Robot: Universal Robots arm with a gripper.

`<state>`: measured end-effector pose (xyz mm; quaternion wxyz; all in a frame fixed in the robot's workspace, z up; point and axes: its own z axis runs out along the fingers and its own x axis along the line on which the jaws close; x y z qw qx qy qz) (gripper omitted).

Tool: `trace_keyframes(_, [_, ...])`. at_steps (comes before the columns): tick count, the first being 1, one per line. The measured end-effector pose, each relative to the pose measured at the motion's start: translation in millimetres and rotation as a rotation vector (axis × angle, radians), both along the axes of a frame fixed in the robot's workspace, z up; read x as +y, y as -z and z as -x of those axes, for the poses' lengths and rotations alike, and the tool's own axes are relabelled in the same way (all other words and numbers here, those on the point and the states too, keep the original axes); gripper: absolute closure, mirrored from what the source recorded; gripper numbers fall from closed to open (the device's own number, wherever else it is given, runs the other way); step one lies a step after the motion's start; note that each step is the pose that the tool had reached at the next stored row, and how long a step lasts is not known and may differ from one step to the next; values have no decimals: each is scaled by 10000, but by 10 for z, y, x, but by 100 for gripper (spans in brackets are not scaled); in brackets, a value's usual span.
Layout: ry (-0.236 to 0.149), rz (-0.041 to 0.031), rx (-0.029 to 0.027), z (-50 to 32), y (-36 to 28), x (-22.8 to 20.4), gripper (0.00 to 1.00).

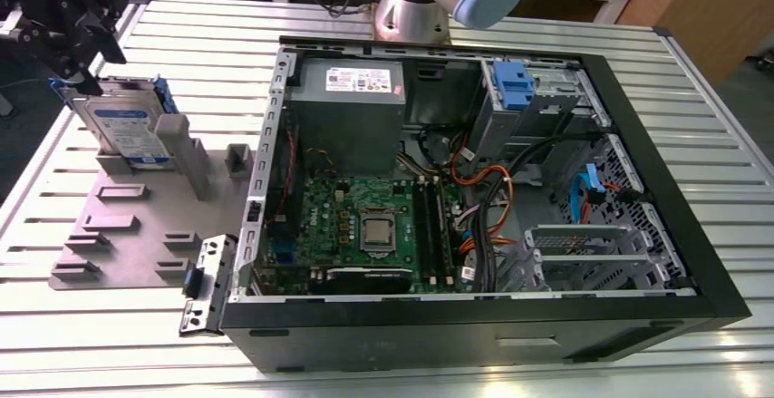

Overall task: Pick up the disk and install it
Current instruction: 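Pick up the disk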

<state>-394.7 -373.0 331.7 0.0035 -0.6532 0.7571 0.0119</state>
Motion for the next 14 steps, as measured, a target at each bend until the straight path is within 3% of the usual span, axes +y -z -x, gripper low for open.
trace_keyframes(3, [-69, -3, -5, 1, 3, -1, 41])
trace_keyframes(9, [-486, -10, -99, 0, 34, 0, 41])
trace_keyframes(14, [-795, -10, -126, 9, 102, 0, 41])
